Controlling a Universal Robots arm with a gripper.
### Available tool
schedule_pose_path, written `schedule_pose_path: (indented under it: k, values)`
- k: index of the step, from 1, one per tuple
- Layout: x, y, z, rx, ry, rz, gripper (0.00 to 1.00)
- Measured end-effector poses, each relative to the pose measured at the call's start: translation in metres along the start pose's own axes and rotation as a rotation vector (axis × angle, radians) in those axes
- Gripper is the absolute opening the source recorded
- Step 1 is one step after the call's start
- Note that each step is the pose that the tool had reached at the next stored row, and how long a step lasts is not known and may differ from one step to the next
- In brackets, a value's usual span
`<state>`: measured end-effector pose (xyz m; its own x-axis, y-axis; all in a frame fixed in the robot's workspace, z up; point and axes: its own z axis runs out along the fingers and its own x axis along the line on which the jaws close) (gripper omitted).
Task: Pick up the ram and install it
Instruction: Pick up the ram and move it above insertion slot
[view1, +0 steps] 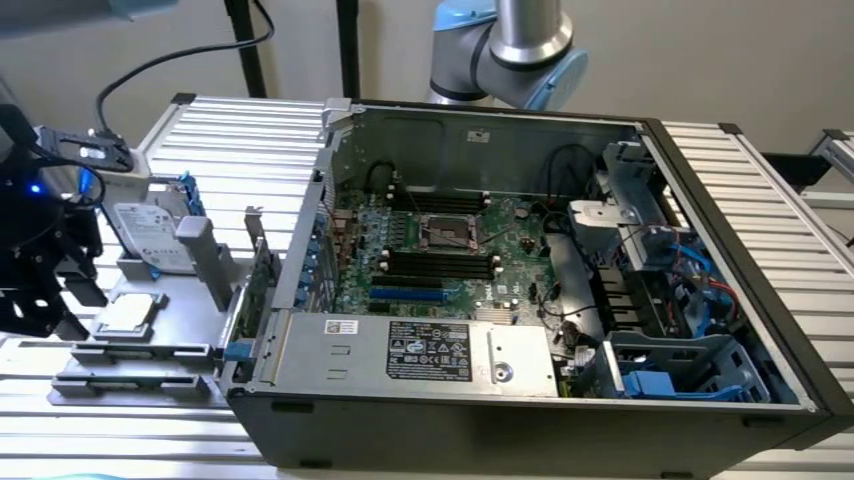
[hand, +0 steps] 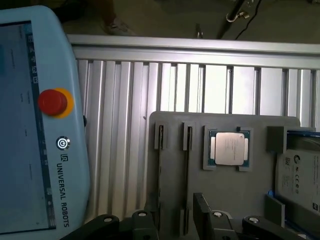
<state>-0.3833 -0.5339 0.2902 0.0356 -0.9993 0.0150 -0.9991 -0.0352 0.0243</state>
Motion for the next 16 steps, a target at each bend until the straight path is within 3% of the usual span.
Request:
schedule_pose_path:
  k: [16]
  values:
    - [0.008,-0.0004,0.0291,-0.0001,0.0,0.001,0.42]
